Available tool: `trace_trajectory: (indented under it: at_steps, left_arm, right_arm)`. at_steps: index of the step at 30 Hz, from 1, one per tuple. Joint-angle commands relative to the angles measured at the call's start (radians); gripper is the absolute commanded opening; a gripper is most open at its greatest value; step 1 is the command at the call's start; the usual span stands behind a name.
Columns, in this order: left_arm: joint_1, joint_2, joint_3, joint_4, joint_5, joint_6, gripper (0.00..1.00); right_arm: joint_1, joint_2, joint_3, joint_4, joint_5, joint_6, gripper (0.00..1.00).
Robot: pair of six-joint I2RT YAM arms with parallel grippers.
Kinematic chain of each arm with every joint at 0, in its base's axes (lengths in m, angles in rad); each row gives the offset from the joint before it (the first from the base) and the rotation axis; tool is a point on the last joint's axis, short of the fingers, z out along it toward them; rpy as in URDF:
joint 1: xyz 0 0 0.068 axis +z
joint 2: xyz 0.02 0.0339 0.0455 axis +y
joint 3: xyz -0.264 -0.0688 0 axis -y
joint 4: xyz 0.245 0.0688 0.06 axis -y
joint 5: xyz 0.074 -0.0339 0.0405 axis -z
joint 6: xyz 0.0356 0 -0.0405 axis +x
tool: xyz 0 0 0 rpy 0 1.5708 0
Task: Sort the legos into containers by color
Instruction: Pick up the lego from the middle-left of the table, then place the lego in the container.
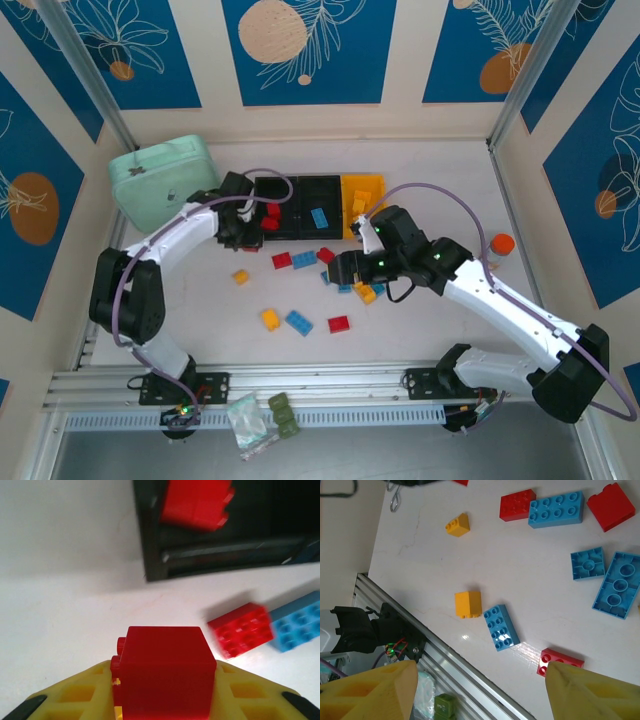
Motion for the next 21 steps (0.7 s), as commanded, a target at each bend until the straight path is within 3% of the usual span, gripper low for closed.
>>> trace_trajectory:
  at_steps: [1, 13, 21]
  left_arm:
    - [0.009, 0.003, 0.092, -0.033, 0.056, -0.007, 0.32]
    - [0.008, 0.256, 0.416, -0.010, 0.084, -0.062, 0.32]
    - [0.008, 0.412, 0.570, -0.001, 0.066, -0.097, 0.32]
  right_arm:
    - [0.002, 0.013, 0.001, 0.033, 0.011, 0.032, 0.68]
    - [0.001, -0.004, -0.021, 0.053, 0.130, 0.115, 0.68]
    - [-0.007, 0.000, -0.035, 0.055, 0.139, 0.129, 0.68]
